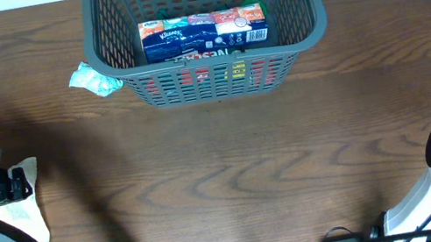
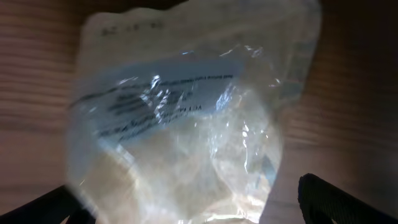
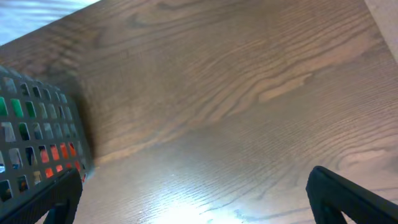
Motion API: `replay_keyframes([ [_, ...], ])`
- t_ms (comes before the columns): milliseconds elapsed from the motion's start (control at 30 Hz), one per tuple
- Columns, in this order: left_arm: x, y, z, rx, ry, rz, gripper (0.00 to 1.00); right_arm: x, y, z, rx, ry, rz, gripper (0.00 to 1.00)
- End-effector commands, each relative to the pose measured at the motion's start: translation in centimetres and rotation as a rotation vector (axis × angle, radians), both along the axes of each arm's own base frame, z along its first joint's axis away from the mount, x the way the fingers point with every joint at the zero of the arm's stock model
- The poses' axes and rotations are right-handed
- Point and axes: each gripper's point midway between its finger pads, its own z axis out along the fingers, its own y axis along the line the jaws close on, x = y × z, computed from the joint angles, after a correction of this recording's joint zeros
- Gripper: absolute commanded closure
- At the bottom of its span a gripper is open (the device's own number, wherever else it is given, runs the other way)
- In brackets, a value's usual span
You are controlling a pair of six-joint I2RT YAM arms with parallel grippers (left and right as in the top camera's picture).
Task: Pack container
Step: 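Move the left gripper down to the beige snack bag and grasp it, then carry the snack bag into the basket with the left gripper and release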
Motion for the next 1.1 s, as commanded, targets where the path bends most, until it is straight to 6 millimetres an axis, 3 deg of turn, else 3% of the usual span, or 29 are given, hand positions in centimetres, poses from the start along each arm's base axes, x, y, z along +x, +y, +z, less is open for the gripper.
replay_keyframes([
  [0, -0.4, -0.2, -1.7, -0.042, 0.033, -0.003, 0.01, 0.0, 0.0, -0.2, 0.009, 0.003, 0.002, 0.01],
  [267, -1.0, -0.8, -4.5, -0.103, 0.098, 0.009, 0.01, 0.0, 0.1, -0.2, 0.009, 0.004, 0.002, 0.01],
  [400, -1.0, -0.9, -4.7, -0.110, 0.100, 0.009, 0.00, 0.0, 0.1, -0.2, 0.009, 0.005, 0.003, 0.01],
  [500, -0.8, -1.1, -4.7, -0.118, 0.093, 0.029, 0.07, 0.0, 0.1, -0.2, 0.010, 0.005, 0.002, 0.01],
  [733, -0.6, -1.3, -4.7, -0.134, 0.083, 0.069, 0.48, -0.1, 0.1, -0.2, 0.011, 0.009, 0.003, 0.01],
  [900, -0.5, -1.4, -4.7, -0.134, 0.086, 0.108, 0.94, -0.1, 0.1, -0.2, 0.011, 0.009, 0.003, 0.01],
  [1067, 0.7, -2.4, -3.9, -0.199, 0.033, 0.128, 0.94, -0.2, 0.2, -0.3, 0.014, 0.016, 0.003, 0.01],
])
